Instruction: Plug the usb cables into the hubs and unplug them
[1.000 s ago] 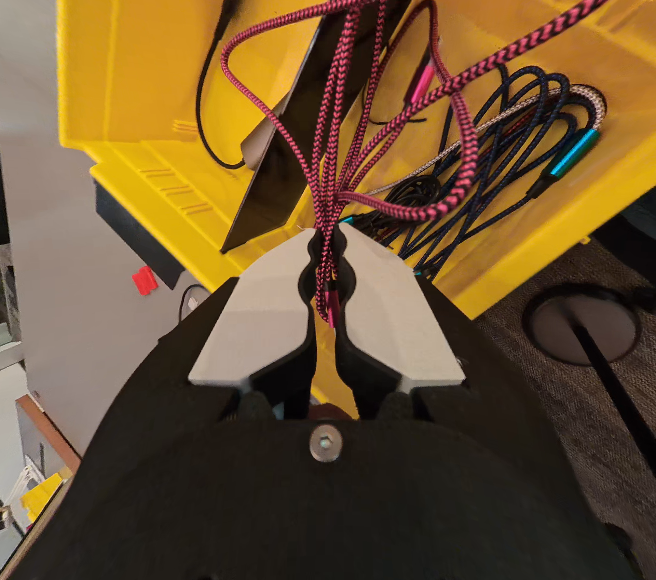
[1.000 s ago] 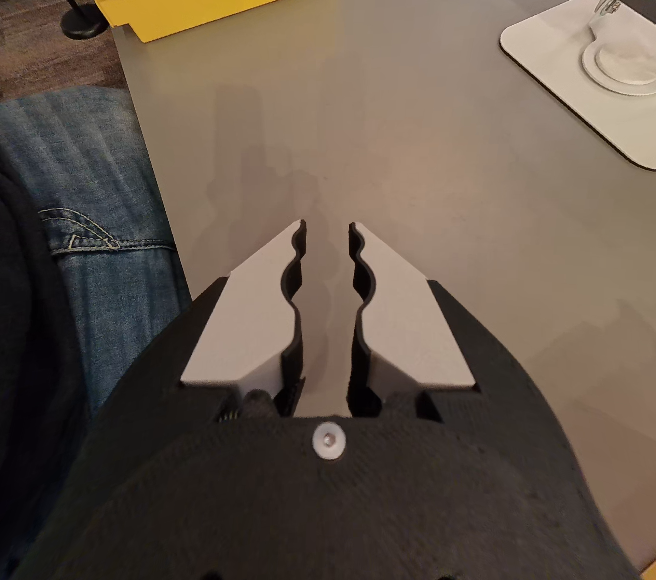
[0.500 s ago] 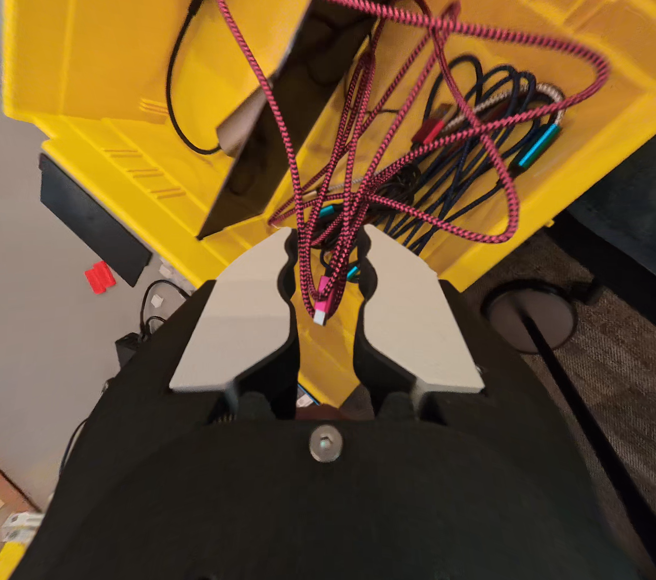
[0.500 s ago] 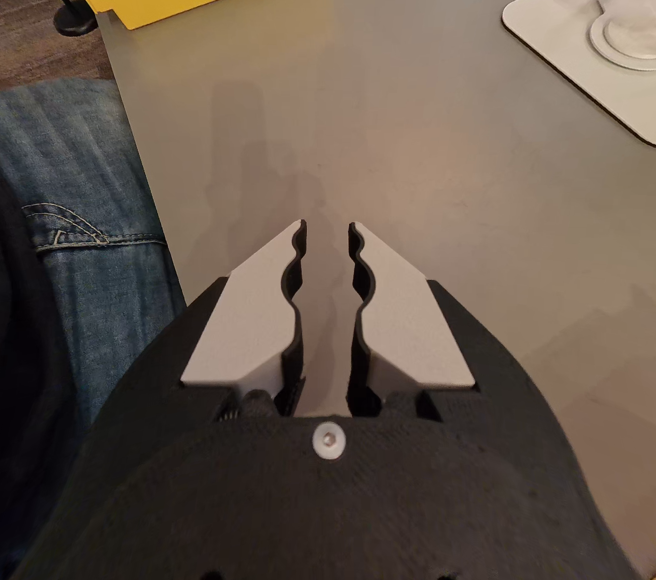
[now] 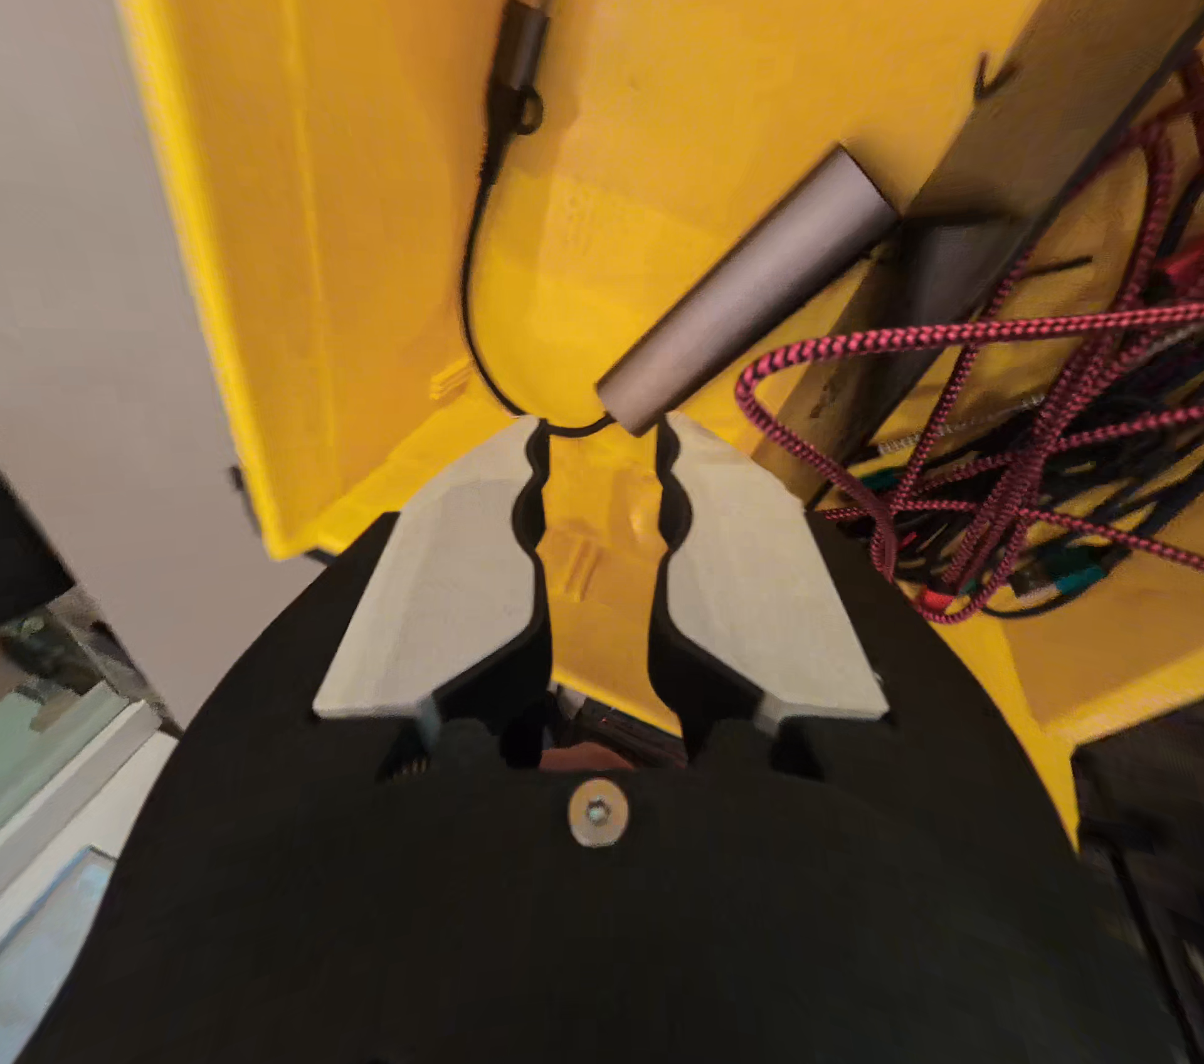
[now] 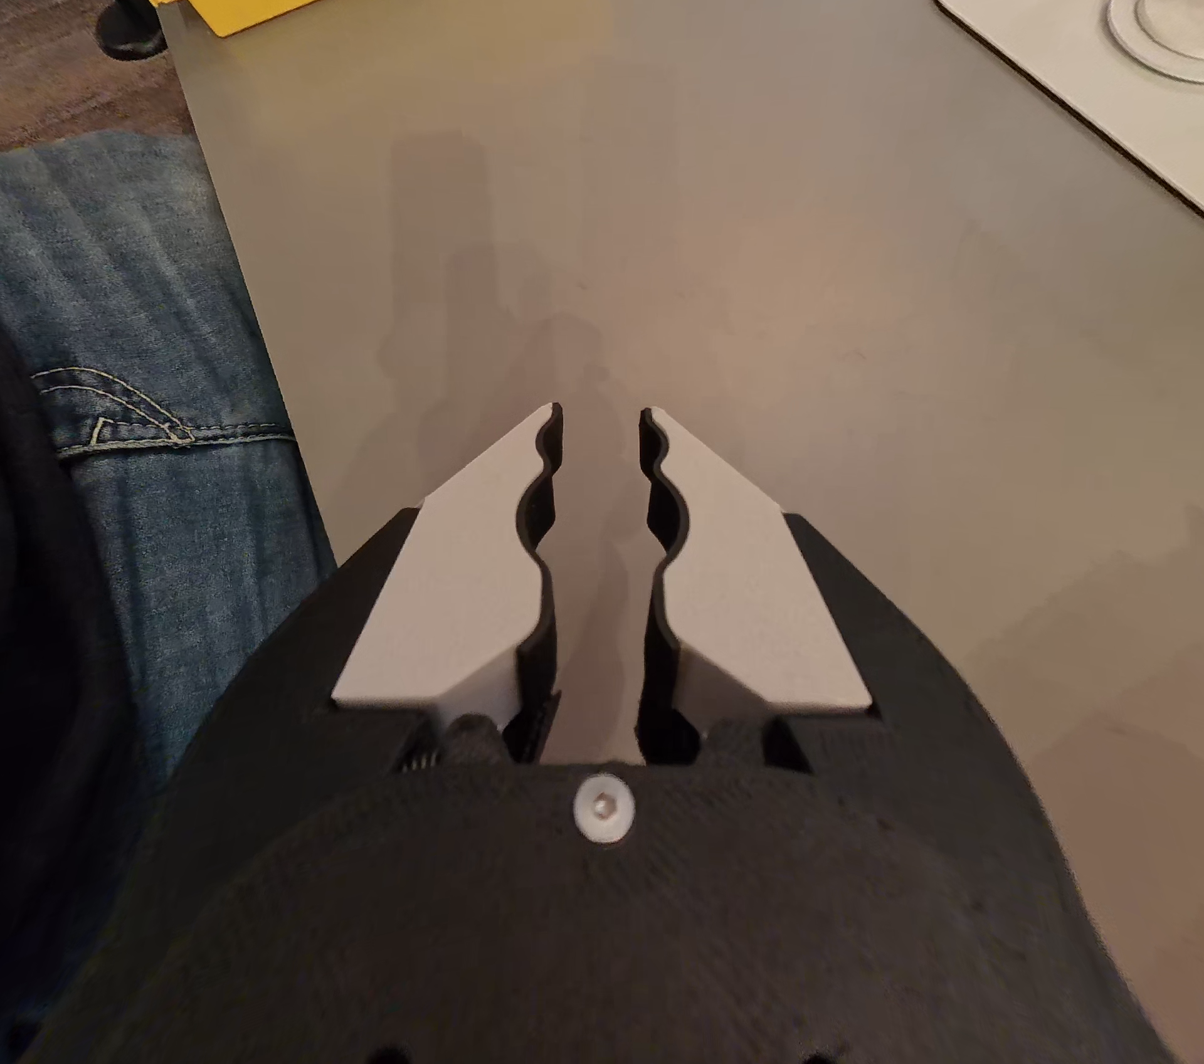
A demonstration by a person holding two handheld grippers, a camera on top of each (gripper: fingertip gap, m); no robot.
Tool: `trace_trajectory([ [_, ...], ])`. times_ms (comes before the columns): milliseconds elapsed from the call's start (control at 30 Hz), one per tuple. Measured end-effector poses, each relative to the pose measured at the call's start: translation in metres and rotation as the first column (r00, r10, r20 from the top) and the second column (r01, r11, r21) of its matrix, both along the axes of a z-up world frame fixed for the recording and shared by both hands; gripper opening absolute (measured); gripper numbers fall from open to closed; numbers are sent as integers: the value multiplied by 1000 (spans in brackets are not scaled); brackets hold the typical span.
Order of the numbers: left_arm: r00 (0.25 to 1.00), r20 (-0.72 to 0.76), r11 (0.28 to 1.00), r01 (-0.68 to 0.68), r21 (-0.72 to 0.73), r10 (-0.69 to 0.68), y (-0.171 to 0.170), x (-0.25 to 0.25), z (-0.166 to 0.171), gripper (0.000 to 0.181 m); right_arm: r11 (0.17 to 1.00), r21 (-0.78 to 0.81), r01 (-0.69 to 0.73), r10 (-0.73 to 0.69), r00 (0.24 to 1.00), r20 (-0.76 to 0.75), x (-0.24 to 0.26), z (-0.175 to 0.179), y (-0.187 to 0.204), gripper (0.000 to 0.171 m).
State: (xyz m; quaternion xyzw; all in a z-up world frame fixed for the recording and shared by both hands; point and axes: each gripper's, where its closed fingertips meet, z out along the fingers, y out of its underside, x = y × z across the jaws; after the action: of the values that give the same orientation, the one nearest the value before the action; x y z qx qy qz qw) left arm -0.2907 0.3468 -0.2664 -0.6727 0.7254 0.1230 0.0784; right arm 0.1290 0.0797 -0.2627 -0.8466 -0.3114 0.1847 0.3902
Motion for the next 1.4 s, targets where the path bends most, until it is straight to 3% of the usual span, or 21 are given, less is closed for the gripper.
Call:
trace_trajectory([
  [67, 993, -108, 994, 24, -111, -36, -5, -6, -18, 41, 1000, -6, 7, -7, 1000, -3, 2, -1, 1, 21],
  [167, 983, -153, 979, 70, -189, -100, -7, -5, -38, 49, 1000, -15, 12, -12, 1000, -13, 4, -5, 3, 21],
  [300, 969, -220, 968, 59, -244, -115, -7, -11, -58, 52, 999, -32, 10, -11, 1000, -23, 3, -12, 5, 21],
  [333, 970, -217, 964, 50, -259, -109, -8, -11, -58, 45, 999, -37, 10, -11, 1000, -25, 3, -14, 6, 21],
  [467, 975, -181, 967, 79, -244, -126, -11, -6, -56, 33, 999, -46, 6, -8, 999, -38, 3, -19, 7, 21],
  [667, 991, -97, 985, 79, -153, -94, -4, 0, -42, 30, 999, -44, 3, -6, 999, -46, 3, -18, 8, 21],
  [1100, 996, 59, 998, 61, 2, -61, -3, 5, 28, 29, 1000, -22, 1, -2, 999, -45, 3, -8, 8, 20],
  [1400, 978, 144, 967, 119, 226, -154, -28, 38, 117, 28, 1000, 17, -10, 12, 997, -74, -5, 5, 12, 25],
])
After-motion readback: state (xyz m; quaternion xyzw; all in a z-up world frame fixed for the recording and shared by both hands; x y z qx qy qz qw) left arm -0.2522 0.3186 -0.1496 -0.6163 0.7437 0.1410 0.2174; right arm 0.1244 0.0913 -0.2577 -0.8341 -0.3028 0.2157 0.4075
